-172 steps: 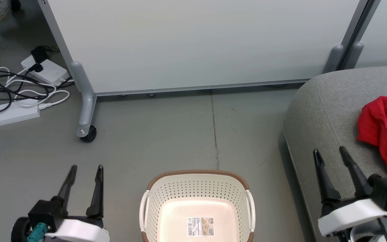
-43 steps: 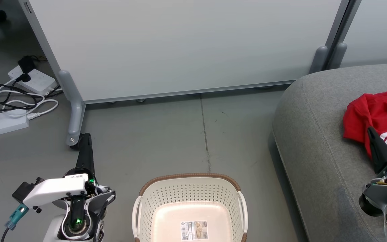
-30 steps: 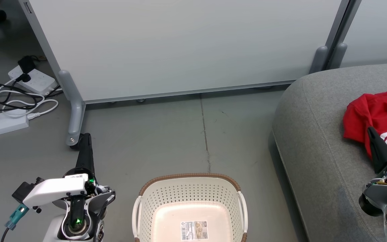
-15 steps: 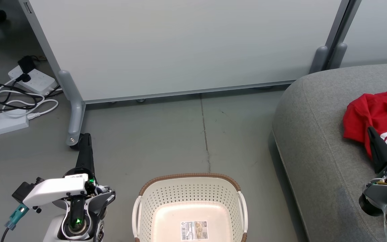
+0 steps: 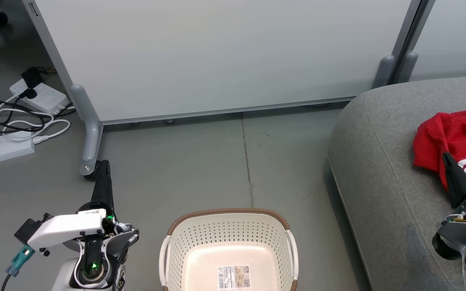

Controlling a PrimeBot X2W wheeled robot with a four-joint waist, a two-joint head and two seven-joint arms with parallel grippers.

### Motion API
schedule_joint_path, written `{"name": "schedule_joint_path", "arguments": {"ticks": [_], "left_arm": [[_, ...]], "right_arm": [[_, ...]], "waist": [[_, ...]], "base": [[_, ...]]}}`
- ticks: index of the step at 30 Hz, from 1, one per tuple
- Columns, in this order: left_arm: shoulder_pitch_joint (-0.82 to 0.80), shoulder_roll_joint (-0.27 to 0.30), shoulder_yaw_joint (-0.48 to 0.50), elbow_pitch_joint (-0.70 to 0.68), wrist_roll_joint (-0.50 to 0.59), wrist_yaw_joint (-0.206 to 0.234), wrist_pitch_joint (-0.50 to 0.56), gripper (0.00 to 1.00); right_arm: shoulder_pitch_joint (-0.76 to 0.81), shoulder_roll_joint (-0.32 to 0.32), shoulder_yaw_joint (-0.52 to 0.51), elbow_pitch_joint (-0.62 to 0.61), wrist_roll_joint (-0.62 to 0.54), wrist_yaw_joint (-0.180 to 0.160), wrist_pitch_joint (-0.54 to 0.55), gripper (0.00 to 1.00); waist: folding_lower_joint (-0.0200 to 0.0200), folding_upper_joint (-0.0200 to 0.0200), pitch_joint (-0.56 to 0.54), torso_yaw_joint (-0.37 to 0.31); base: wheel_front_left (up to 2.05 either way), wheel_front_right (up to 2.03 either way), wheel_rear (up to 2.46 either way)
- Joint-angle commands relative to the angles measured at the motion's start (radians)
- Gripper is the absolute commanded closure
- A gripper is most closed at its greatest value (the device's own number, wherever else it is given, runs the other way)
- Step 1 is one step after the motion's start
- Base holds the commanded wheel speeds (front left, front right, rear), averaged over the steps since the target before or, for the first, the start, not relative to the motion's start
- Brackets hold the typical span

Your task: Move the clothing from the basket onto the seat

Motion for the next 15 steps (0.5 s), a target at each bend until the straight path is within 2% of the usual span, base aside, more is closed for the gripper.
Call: {"name": "schedule_joint_path", "arguments": {"ticks": [1, 15], "left_arm": [[-0.013, 0.003, 0.003, 0.001, -0.005, -0.004, -0.001, 1.00], [-0.013, 0.003, 0.003, 0.000, -0.005, -0.004, -0.001, 1.00]], "right_arm": [[-0.010, -0.008, 0.001, 0.000, 0.003, 0.003, -0.001, 1.00], [-0.009, -0.008, 0.002, 0.000, 0.003, 0.003, -0.001, 1.00]], "waist": [[0.0000, -0.0001, 0.000, 0.000], [0.0000, -0.0001, 0.000, 0.000]], "base": [[0.00, 0.00, 0.00], [0.00, 0.00, 0.00]]}}
